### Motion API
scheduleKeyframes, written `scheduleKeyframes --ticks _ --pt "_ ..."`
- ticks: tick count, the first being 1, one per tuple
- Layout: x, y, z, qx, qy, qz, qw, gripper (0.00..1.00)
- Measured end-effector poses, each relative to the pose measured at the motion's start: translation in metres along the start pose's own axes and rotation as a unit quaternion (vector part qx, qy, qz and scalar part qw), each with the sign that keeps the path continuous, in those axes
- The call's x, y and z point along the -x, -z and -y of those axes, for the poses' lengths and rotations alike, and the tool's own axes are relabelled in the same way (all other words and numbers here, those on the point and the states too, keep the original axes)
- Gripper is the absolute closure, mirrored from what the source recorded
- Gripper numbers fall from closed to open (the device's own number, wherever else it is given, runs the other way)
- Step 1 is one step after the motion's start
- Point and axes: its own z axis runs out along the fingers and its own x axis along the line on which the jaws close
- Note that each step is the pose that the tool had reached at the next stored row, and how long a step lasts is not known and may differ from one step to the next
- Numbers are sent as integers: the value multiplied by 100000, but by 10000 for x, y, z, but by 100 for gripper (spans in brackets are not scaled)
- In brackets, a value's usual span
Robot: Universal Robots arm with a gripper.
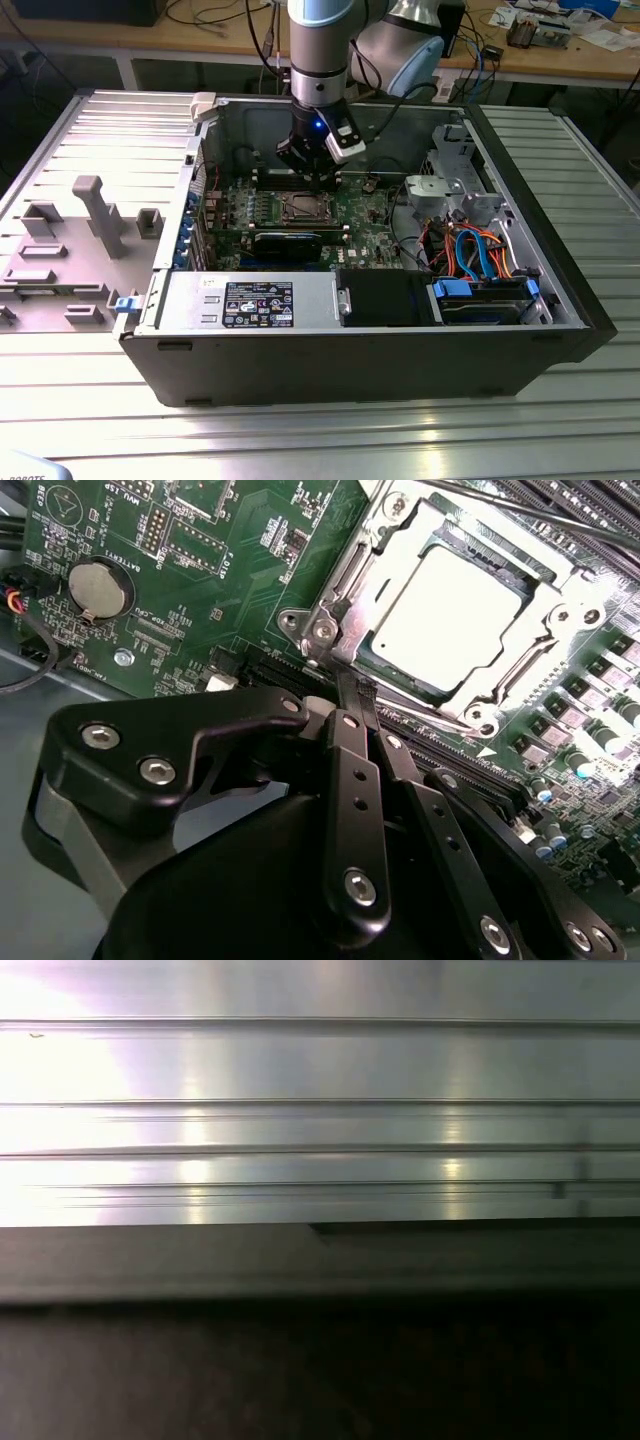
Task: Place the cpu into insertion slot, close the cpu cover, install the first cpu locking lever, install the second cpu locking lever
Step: 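Install the first cpu locking lever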
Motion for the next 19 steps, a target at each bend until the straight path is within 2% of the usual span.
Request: scheduleKeyframes --ticks 12,19 --pt "1 29 0 -4 0 -1 100000 89" --pt "0 10 0 -137 6 -6 100000 89"
